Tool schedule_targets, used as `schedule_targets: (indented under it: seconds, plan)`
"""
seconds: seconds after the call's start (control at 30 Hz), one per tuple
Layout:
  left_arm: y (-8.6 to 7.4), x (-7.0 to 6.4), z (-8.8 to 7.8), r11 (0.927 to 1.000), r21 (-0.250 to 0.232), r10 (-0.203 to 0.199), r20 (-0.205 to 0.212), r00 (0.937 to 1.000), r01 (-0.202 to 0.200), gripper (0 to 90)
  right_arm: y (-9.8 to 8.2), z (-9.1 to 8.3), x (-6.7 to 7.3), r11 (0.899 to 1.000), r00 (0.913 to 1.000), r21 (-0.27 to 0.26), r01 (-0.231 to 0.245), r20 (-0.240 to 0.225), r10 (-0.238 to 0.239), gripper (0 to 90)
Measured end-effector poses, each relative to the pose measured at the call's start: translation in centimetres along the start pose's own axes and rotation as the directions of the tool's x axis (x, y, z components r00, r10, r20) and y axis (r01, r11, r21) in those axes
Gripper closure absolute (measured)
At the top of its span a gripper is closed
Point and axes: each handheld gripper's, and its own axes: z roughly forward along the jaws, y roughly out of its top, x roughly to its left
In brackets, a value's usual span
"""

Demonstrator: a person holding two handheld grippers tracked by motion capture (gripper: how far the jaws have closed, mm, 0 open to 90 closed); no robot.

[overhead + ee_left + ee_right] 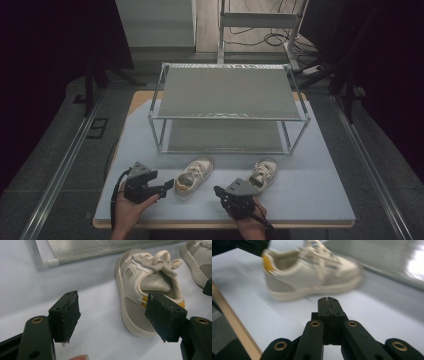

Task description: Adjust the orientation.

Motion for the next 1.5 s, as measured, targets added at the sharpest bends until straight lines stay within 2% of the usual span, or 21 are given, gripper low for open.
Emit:
schedule_targets:
  seconds: [0.13,0.27,0.5,0.53,0.57,0.63,1.0,1.17,1.27,1.5]
  plan:
    - [0.4,-0.2,0.3,1.0,-0.003,0.009,0.007,0.9999,-0.009,27.0,-1.1,-0.8,-1.0,0.999,0.9979,0.004,-0.033,0.056,0.033,89.1]
    - [0.8,-0.1,0.5,0.9999,-0.006,0.016,0.015,0.9998,-0.016,26.8,-1.6,-1.2,-1.5,0.999,0.9932,0.015,-0.031,0.113,0.029,89.1]
    - [1.4,0.5,0.4,0.9998,-0.018,0.009,0.04,0.9992,-0.008,26.8,-2.8,-2.0,-2.3,0.997,0.9768,0.037,-0.07,0.205,0.061,89.1]
    - [1.4,0.6,0.4,0.9998,-0.018,0.008,0.045,0.9989,-0.007,26.7,-3.2,-2.3,-2.8,0.996,0.9697,0.045,-0.081,0.234,0.069,89.3]
    - [1.4,0.7,0.4,0.9998,-0.018,0.007,0.046,0.9989,-0.006,26.7,-3.2,-2.3,-2.8,0.996,0.9697,0.045,-0.081,0.234,0.069,89.3]
    - [1.5,0.8,0.4,0.9998,-0.018,0.003,0.044,0.999,-0.002,26.7,-3.7,-2.9,-3.4,0.991,0.9737,0.028,-0.132,0.191,0.124,89.3]
    - [1.5,1.0,0.3,0.9999,-0.013,-0.002,0.042,0.9991,0.003,26.5,-5.1,-5.3,-4.2,0.984,0.9641,0.02,-0.18,0.203,0.172,89.3]
    - [1.5,0.9,0.3,1.0,-0.009,0.003,0.043,0.9991,-0.003,26.4,-6.0,-7.0,-5.2,0.982,0.9544,0.017,-0.188,0.239,0.179,89.3]
    - [1.5,0.8,0.3,1.0,-0.008,0.003,0.046,0.9989,-0.003,26.4,-6.5,-7.8,-6.2,0.977,0.9506,0.005,-0.213,0.232,0.206,89.3]
    - [1.5,0.9,0.3,1.0,-0.007,0.001,0.044,0.9991,-0.001,26.3,-6.9,-8.7,-8.2,0.971,0.9373,-0.009,-0.237,0.261,0.232,89.3]
